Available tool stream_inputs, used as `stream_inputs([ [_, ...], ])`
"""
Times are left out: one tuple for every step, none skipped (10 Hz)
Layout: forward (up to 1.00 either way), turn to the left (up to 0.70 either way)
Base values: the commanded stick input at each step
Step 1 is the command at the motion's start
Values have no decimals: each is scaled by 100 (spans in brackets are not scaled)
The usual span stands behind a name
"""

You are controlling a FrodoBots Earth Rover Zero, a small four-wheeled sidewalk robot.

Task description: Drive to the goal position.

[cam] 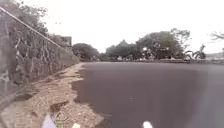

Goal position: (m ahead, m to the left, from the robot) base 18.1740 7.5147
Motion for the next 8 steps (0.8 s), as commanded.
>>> stream_inputs([
  [85, 0],
  [0, 0],
  [0, 0],
  [0, 0],
  [0, 0],
  [0, 0],
  [0, 0],
  [0, 0],
])
